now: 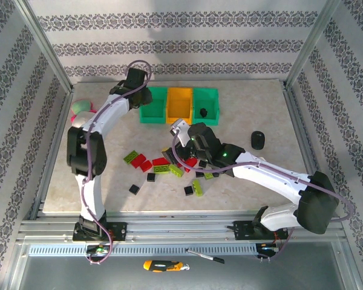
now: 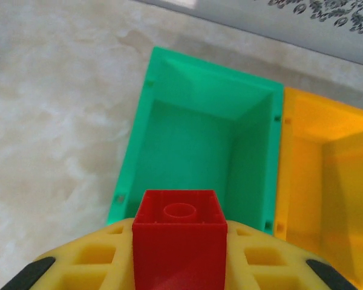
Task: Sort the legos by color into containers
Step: Place the lego in the container.
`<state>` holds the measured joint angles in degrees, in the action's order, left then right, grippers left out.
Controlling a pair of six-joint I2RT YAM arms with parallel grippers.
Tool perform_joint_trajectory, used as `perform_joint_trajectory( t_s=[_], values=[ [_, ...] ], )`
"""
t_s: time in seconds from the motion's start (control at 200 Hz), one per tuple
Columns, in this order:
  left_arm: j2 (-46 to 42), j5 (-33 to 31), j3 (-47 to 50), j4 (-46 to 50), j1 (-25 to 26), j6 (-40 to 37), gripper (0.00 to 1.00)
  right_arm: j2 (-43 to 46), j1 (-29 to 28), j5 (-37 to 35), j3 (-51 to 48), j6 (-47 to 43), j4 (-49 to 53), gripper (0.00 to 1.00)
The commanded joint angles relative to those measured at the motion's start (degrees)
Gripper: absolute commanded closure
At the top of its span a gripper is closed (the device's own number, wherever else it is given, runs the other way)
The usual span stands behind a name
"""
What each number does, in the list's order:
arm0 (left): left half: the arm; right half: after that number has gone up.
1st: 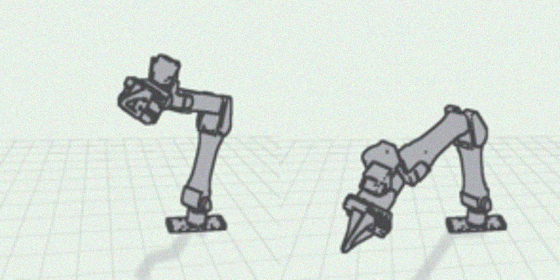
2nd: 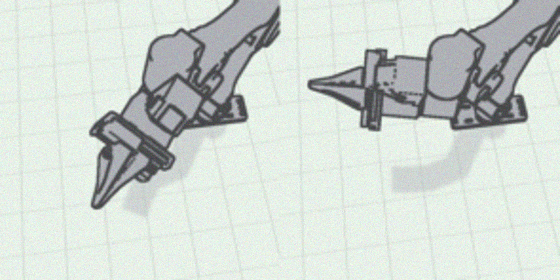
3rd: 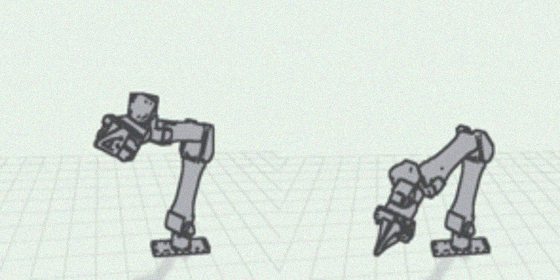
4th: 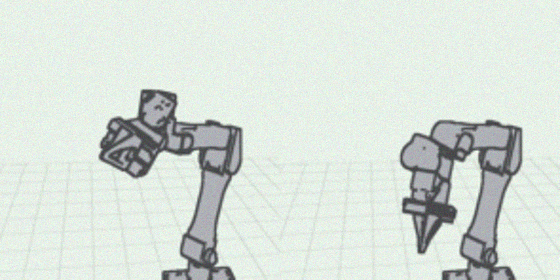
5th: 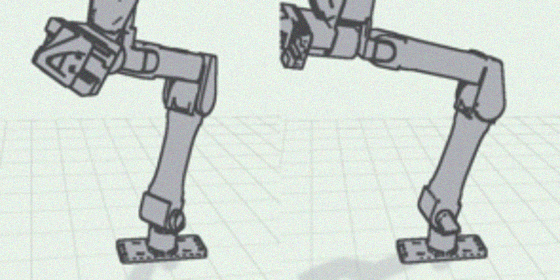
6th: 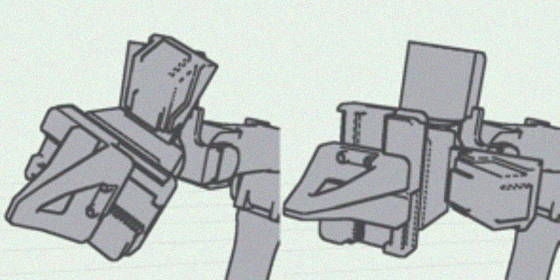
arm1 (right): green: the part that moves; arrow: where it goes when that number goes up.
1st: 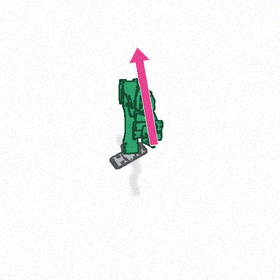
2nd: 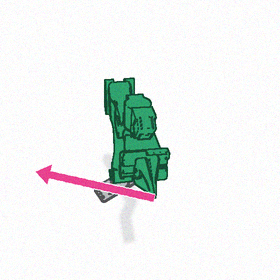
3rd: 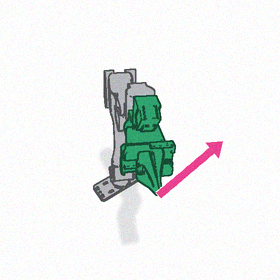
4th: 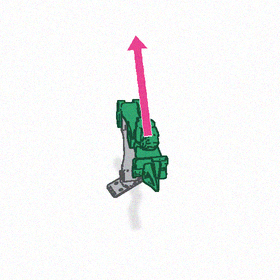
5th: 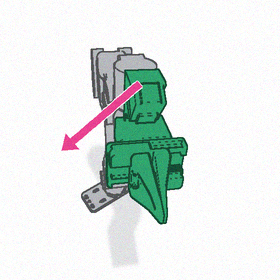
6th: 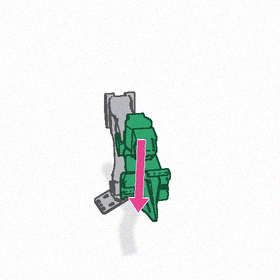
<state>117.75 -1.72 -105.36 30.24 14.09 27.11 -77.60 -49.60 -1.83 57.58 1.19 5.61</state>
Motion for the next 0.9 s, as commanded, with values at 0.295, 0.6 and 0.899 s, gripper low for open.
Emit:
perform_joint_trajectory(
  t_s=[0.295,0.6,0.899],
  values=[
    [17.44,-2.49,-21.17,12.36,1.73,-3.63,0.73,2.67,1.52,-2.17,-3.06,1.10,-1.49,0.02],
    [16.73,-1.71,-22.02,13.10,1.72,-3.16,0.65,5.34,2.43,-3.09,-4.69,2.18,-1.93,0.02],
    [6.66,-1.23,-15.87,9.62,2.43,-4.57,0.20,7.51,4.37,-5.96,-6.29,6.11,-2.09,0.02]
  ],
)
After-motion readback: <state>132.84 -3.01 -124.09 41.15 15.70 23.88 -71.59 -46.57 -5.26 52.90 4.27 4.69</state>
